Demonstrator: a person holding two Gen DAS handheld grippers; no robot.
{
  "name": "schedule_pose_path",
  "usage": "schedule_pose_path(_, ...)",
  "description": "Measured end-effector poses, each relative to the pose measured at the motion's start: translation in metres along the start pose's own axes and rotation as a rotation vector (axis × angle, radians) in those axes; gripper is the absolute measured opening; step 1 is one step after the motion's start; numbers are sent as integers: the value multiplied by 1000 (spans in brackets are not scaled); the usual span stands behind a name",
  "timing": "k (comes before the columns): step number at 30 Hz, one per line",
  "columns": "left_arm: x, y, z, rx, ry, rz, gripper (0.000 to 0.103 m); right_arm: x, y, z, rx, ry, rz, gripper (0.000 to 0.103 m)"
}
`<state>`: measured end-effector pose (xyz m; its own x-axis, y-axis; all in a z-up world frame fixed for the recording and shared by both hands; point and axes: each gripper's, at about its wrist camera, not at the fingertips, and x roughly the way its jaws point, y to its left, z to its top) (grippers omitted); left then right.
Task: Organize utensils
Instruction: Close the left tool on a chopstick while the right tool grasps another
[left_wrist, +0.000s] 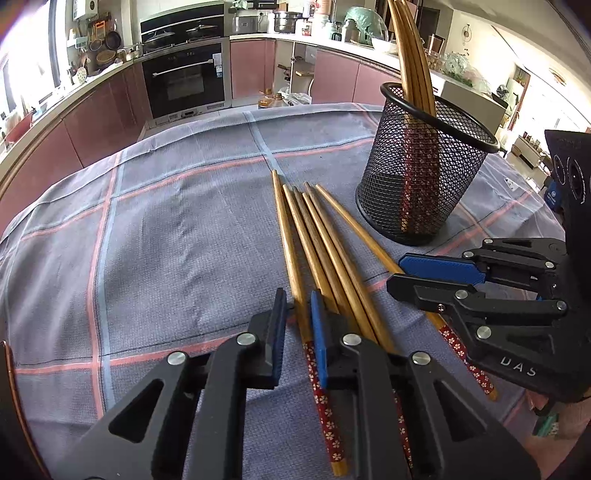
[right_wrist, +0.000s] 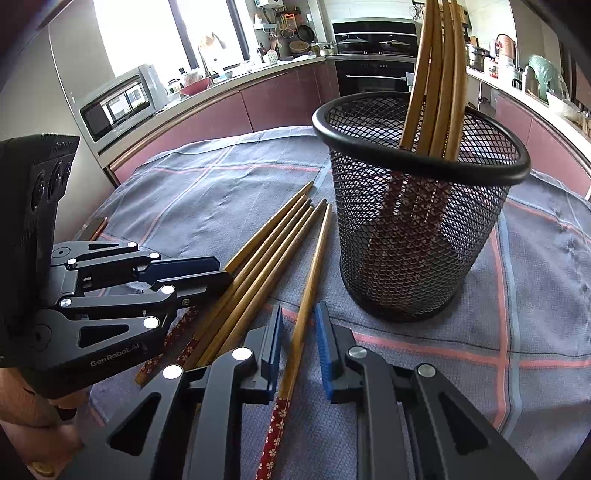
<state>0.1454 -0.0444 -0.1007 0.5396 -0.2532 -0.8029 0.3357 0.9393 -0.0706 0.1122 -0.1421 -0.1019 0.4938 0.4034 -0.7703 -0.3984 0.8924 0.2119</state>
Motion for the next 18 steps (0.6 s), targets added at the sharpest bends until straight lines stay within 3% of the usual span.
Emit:
schedule_pose_path(7, -5, 6, -9, -64, -25, -15, 8, -8, -12, -5, 93, -35, 50, 6)
schedule_pose_path(18, -27, 2, -31, -37, -28, -67, 8, -12, 6, -9, 24, -22, 114, 6)
